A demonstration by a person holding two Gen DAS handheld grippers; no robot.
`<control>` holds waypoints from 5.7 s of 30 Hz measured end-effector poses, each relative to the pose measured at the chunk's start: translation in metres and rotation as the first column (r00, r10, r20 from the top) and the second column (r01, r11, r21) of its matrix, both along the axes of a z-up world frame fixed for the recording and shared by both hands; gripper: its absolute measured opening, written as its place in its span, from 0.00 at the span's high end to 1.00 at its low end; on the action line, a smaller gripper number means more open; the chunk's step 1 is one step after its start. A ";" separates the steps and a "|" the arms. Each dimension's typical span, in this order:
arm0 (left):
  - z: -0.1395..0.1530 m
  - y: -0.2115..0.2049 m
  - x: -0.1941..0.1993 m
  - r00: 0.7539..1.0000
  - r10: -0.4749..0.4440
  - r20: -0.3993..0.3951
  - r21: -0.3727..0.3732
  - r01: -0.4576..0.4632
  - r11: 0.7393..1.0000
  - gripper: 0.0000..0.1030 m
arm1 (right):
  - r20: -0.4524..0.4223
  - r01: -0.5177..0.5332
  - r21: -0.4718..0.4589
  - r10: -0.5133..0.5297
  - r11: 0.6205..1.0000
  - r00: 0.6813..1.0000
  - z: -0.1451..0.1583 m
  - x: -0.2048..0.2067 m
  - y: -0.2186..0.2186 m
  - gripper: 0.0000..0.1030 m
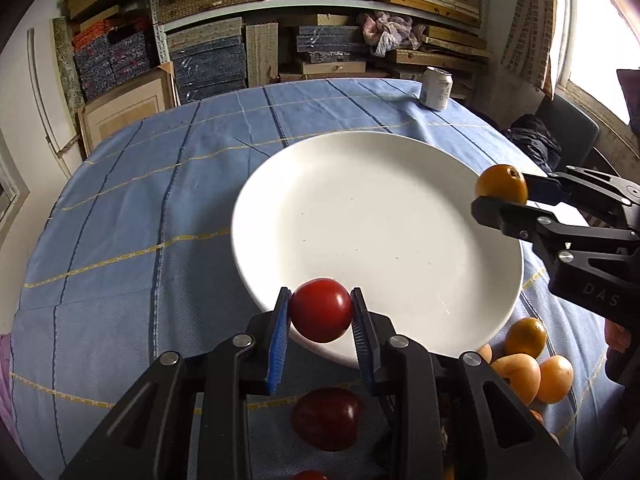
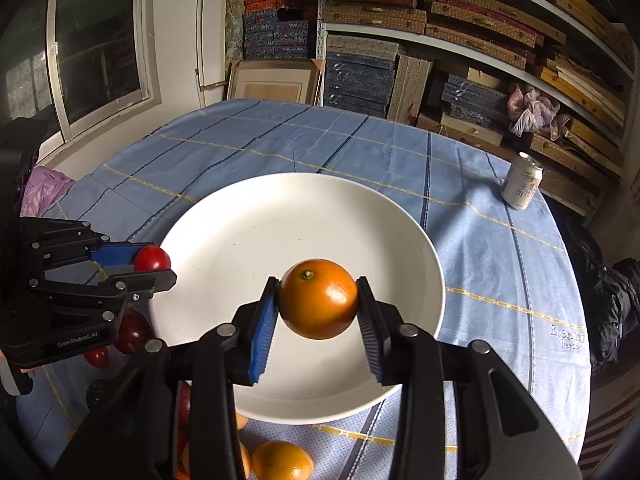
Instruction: Organize fruits
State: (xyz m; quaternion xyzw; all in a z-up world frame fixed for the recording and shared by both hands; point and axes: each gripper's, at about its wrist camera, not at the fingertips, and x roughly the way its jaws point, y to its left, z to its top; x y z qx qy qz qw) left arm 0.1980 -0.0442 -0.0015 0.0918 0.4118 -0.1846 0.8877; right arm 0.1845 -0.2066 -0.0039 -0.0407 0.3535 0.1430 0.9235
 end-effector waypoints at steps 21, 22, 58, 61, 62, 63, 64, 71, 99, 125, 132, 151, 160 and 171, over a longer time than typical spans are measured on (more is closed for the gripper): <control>0.001 -0.002 -0.010 0.996 0.071 0.053 0.011 -0.072 0.997 0.09 | 0.005 0.102 -0.027 -0.102 0.994 0.995 -0.005 -0.019 -0.020 0.21; 0.002 -0.002 -0.013 0.996 0.074 0.054 0.010 -0.075 0.997 0.09 | 0.004 0.108 -0.024 -0.108 0.994 0.994 -0.004 -0.024 -0.021 0.21; -0.041 0.063 -0.089 0.990 0.139 -0.029 0.037 -0.138 0.990 0.08 | -0.125 0.286 0.054 -0.277 0.957 0.953 -0.051 -0.164 -0.053 0.19; -0.042 0.064 -0.087 0.990 0.139 -0.022 0.023 -0.138 0.990 0.08 | -0.147 0.276 0.069 -0.264 0.959 0.953 -0.058 -0.159 -0.051 0.16; -0.042 0.063 -0.086 0.990 0.141 -0.011 0.032 -0.140 0.990 0.08 | -0.149 0.276 0.077 -0.263 0.958 0.953 -0.058 -0.158 -0.051 0.16; -0.042 0.061 -0.086 0.990 0.142 0.007 0.048 -0.142 0.989 0.08 | -0.149 0.273 0.081 -0.259 0.959 0.954 -0.059 -0.157 -0.050 0.15; -0.042 0.058 -0.086 0.990 0.141 0.027 0.064 -0.142 0.988 0.08 | -0.146 0.269 0.081 -0.256 0.960 0.956 -0.059 -0.157 -0.049 0.15; -0.040 0.042 -0.084 0.992 0.107 0.064 0.100 -0.113 0.989 0.09 | -0.181 0.233 0.096 -0.213 0.968 0.960 -0.068 -0.150 -0.035 0.15; -0.041 0.045 -0.084 0.996 0.085 0.037 0.062 -0.088 0.994 0.23 | -0.193 0.249 0.075 -0.230 0.966 0.954 -0.076 -0.144 -0.025 0.24; -0.041 0.019 -0.103 0.996 -0.035 0.077 0.092 0.028 0.995 0.76 | -0.147 0.237 0.003 -0.234 0.972 0.961 -0.071 -0.153 -0.006 0.60; -0.040 0.028 -0.103 0.999 -0.014 0.052 0.036 0.012 0.999 0.75 | -0.133 0.247 0.024 -0.242 0.969 0.961 -0.068 -0.162 -0.007 0.60; -0.022 0.038 -0.135 0.991 -0.031 0.133 -0.032 0.036 0.999 0.71 | -0.042 0.315 0.126 -0.312 0.941 0.949 -0.051 -0.178 -0.027 0.60; -0.031 0.039 -0.145 0.990 -0.051 0.134 0.022 0.048 0.999 0.38 | -0.054 0.336 0.132 -0.332 0.932 0.942 -0.056 -0.178 -0.037 0.60; -0.042 0.048 -0.109 0.998 0.048 0.026 0.004 -0.049 0.999 0.40 | -0.048 0.331 0.137 -0.328 0.934 0.943 -0.054 -0.181 -0.041 0.60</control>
